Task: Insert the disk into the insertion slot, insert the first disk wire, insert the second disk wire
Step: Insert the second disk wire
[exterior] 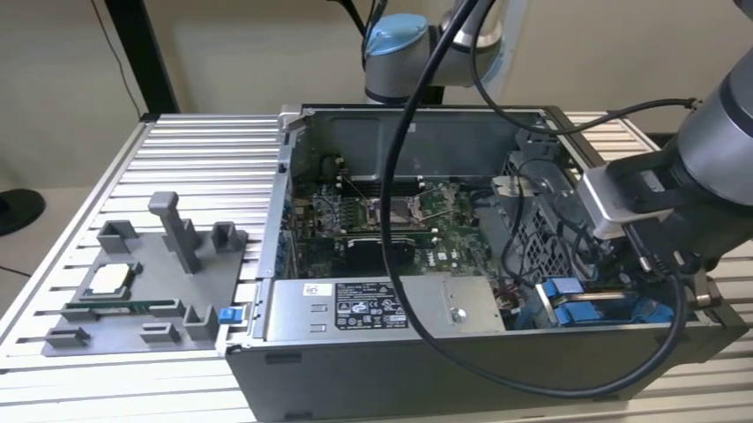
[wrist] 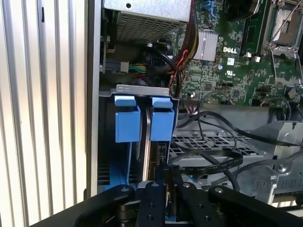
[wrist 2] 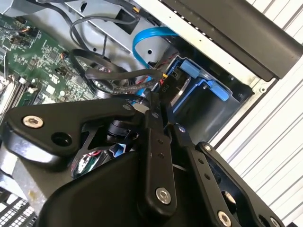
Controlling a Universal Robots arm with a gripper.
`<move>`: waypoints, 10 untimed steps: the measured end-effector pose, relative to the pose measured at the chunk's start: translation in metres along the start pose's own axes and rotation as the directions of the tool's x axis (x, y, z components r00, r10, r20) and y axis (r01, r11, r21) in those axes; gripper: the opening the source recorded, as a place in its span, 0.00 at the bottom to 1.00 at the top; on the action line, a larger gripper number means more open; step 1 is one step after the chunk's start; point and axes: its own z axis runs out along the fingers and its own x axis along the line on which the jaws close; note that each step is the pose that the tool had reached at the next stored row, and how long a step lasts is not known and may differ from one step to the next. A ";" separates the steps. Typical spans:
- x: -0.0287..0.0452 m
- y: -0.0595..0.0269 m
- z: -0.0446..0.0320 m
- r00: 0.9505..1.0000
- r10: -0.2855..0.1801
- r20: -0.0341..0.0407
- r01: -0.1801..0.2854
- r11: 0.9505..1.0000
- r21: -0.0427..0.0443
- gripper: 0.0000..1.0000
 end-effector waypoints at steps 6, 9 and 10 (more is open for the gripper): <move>0.0006 0.0004 0.0022 1.000 0.001 0.000 -0.001 1.000 0.001 0.00; 0.0008 0.0005 0.0031 1.000 0.001 0.000 -0.001 1.000 0.001 0.00; 0.0008 0.0006 0.0033 1.000 0.001 0.000 -0.001 1.000 0.001 0.00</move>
